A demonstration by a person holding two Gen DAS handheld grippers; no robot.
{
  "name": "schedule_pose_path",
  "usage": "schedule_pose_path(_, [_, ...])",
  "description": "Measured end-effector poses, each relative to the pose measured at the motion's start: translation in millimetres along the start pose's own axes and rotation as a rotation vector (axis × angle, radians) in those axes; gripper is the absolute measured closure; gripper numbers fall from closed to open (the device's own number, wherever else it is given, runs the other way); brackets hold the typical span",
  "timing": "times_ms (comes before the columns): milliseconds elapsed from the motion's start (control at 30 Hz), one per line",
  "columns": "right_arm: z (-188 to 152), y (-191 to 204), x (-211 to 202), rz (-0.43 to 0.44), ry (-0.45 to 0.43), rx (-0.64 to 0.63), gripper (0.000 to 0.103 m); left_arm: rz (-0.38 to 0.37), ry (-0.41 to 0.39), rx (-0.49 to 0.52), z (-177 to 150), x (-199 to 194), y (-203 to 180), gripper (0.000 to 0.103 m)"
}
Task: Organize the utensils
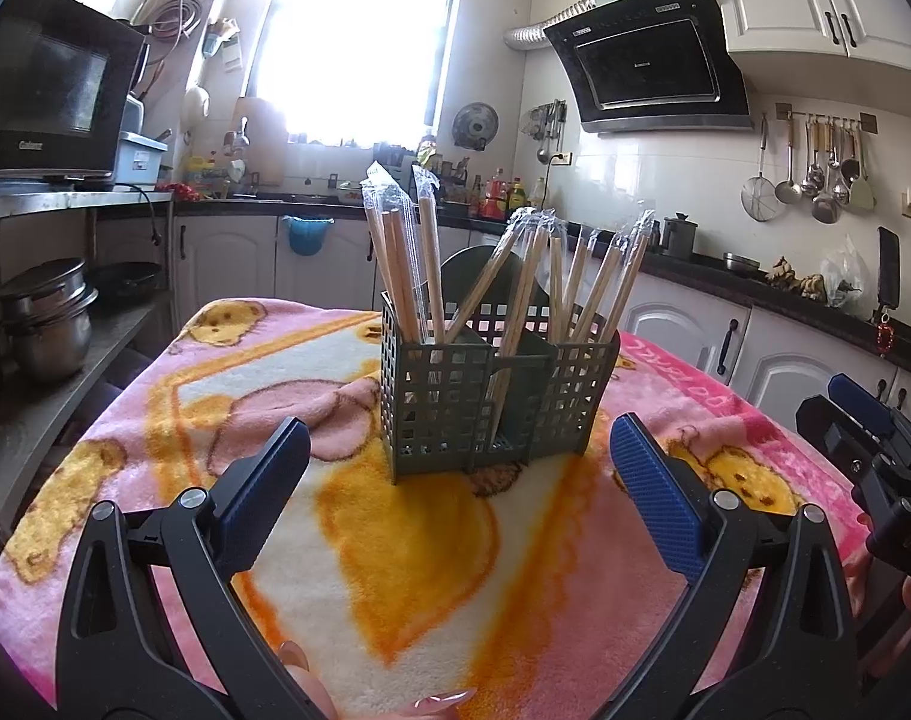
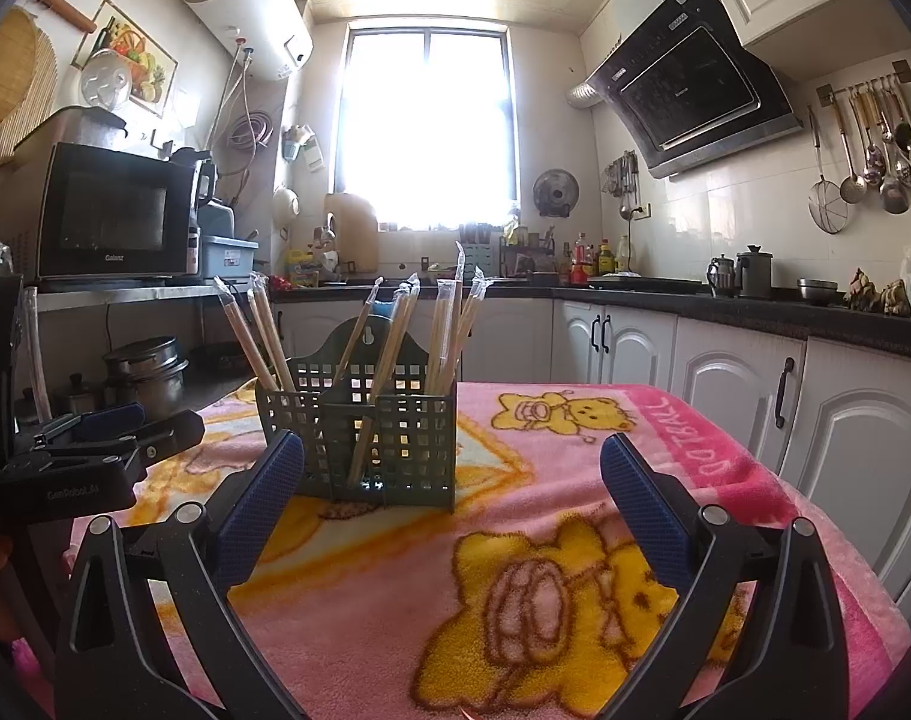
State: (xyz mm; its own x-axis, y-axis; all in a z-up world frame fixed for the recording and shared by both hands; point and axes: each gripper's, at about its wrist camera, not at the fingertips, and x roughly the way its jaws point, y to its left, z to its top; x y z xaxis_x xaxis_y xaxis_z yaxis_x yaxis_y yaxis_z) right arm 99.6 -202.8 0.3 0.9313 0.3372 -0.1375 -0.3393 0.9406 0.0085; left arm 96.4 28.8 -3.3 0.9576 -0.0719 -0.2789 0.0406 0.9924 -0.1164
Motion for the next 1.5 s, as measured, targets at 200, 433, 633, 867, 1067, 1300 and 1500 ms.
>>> schedule_pose_path(200, [-0.1, 0.1, 0.1, -0.001, 0.001, 0.000, 0.006, 0.000, 0.000, 0.000, -0.1, -0.1, -0.1, 0.010])
schedule_pose_path(433, [0.0, -0.2, -0.6, 0.000, -0.001, 0.000, 0.006, 0.001, 0.000, 0.000, -0.2, -0.2, -0.1, 0.010])
schedule_pose_path(633, [-0.1, -0.3, -0.2, 0.000, 0.000, -0.001, 0.006, 0.000, 0.000, 0.000, -0.4, 0.0, -0.3, 0.010])
schedule_pose_path(867, [0.1, -0.4, -0.4, -0.002, 0.000, 0.001, 0.006, -0.001, 0.002, 0.000, -0.5, -0.4, -0.7, 0.010])
schedule_pose_path(1067, [0.9, -0.3, -1.1, -0.006, 0.004, 0.004, 0.006, -0.008, 0.019, 0.008, -2.4, 2.6, -2.2, 0.010])
schedule_pose_path(1300, [2.9, -6.5, 4.4, -0.048, 0.051, 0.022, 0.006, 0.023, 0.071, 0.021, -4.7, 10.6, -4.8, 0.010])
schedule_pose_path(1500, [7.7, -33.0, 11.5, -0.119, 0.130, 0.057, 0.006, 0.003, 0.194, -0.059, -3.3, 17.2, 14.0, 0.010])
